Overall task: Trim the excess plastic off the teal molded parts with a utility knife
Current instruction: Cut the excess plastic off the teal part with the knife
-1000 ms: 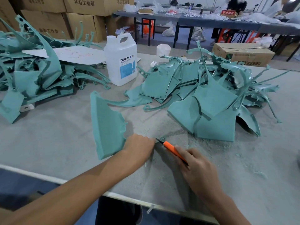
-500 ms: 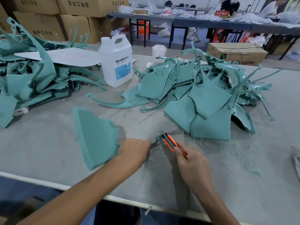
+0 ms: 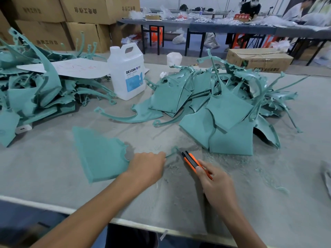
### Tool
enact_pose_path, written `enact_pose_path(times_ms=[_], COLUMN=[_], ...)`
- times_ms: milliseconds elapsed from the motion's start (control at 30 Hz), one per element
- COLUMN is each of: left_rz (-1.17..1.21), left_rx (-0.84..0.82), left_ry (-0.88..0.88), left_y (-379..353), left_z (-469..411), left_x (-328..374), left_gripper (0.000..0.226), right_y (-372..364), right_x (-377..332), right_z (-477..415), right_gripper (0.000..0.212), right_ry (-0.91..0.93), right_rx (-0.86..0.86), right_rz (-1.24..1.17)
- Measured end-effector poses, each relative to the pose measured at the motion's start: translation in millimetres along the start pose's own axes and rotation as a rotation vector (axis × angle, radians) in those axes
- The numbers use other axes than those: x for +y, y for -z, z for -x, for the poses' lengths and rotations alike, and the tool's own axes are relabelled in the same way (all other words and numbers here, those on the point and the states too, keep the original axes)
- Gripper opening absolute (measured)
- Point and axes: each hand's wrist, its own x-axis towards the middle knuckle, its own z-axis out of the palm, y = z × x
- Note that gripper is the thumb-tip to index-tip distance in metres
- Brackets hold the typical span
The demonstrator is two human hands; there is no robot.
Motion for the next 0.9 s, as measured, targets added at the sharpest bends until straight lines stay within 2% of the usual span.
enact_pose_path(times_ms=[167, 233, 333, 400, 433, 467, 533, 567, 600, 633, 700, 800, 900], left_rz=[0.438, 0.475, 0.444, 0.486, 0.477, 0.435, 0.354, 0.338, 0.337, 0.355, 0.404, 0.459, 0.543], left_rx=[0.032, 0.065, 0.187, 0.21, 0.162, 0.042, -0.321, -0.454, -0.504, -0.473, -0.288, -0.016, 0.208], left_ry=[0.006, 0.041, 0.108, 0.202, 0.249, 0.281, 0.298, 0.285, 0.276, 0.281, 0.312, 0.328, 0.334], left_y=[13.1, 19.7, 27.4, 32.8, 33.5, 32.9, 27.1, 22.3, 16.9, 13.2, 13.5, 23.8, 31.7], left_z=[-13.7, -9.9, 10.8, 31.4, 41.5, 52.1, 71.8, 79.6, 84.9, 87.6, 88.0, 85.3, 80.1], left_x=[-7.4, -19.9, -50.2, -76.6, -91.4, -105.2, -125.5, -131.0, -133.6, -134.1, -132.4, -125.7, -112.3], left_gripper=[0.029, 0.036, 0.028, 0.04, 0.05, 0.063, 0.1, 0.115, 0.121, 0.121, 0.105, 0.063, 0.028], right_y=[1.6, 2.7, 2.2, 0.9, 0.5, 0.5, 0.7, 0.6, 0.4, 0.2, -0.2, 0.2, 2.6], right_x=[-2.2, -1.9, -1.7, -1.7, -1.6, -1.2, -1.3, -1.3, -0.7, 0.2, 1.5, 1.3, 0.6], right_z=[8.0, 11.8, 12.6, 13.8, 14.0, 14.4, 14.9, 15.2, 15.1, 15.0, 15.1, 15.5, 16.2], right_gripper=[0.03, 0.031, 0.03, 0.03, 0.03, 0.03, 0.031, 0.031, 0.031, 0.031, 0.032, 0.038, 0.034], right_ry=[-0.034, -0.04, -0.037, -0.037, -0.038, -0.037, -0.033, -0.031, -0.029, -0.028, -0.03, -0.038, -0.018], right_rx=[0.106, 0.118, 0.144, 0.149, 0.151, 0.151, 0.145, 0.142, 0.142, 0.145, 0.158, 0.175, 0.177], right_rz=[-0.124, -0.14, -0.176, -0.18, -0.179, -0.176, -0.167, -0.164, -0.165, -0.171, -0.18, -0.167, -0.16])
